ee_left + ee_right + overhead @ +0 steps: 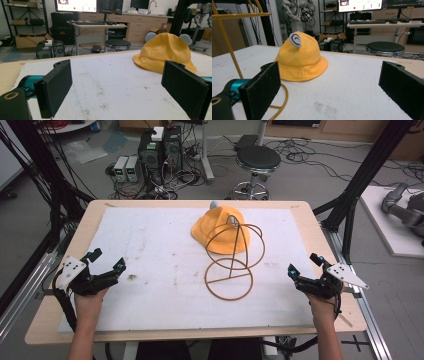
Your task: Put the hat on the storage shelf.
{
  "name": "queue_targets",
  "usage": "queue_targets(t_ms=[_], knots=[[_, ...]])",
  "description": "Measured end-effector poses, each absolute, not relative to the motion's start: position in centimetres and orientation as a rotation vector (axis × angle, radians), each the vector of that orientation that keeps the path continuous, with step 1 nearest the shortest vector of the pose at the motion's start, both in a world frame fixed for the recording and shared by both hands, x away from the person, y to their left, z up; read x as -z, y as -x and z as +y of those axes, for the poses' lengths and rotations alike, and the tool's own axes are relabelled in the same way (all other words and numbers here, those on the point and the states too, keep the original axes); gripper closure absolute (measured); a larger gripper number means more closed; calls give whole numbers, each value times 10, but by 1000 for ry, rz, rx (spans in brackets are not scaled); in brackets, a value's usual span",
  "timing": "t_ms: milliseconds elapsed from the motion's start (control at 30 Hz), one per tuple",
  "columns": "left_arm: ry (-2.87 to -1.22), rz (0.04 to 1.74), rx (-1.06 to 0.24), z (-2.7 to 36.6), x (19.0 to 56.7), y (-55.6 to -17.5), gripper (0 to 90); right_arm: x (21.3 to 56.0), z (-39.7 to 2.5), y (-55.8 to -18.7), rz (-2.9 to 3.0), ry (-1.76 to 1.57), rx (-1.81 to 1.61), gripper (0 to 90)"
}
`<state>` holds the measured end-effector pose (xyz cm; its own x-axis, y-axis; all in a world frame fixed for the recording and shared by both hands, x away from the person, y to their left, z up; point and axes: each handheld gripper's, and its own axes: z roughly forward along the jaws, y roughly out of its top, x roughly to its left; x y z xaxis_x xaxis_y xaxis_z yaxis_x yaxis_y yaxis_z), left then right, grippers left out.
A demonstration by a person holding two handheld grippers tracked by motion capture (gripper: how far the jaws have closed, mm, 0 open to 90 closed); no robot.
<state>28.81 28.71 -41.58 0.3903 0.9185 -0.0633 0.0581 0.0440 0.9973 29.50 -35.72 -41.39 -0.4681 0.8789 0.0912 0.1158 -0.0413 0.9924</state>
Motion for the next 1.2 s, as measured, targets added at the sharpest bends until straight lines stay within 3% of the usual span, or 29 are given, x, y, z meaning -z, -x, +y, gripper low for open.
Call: queue_targets(t_ms=[800,1200], knots=[[-1402,911,-792,263,406,-303,103,415,-359,-289,1654,-1036,-1572,37],[-1476,838,-763,223,380,-328,112,415,-354,-290,1701,-1004,-1599,37]])
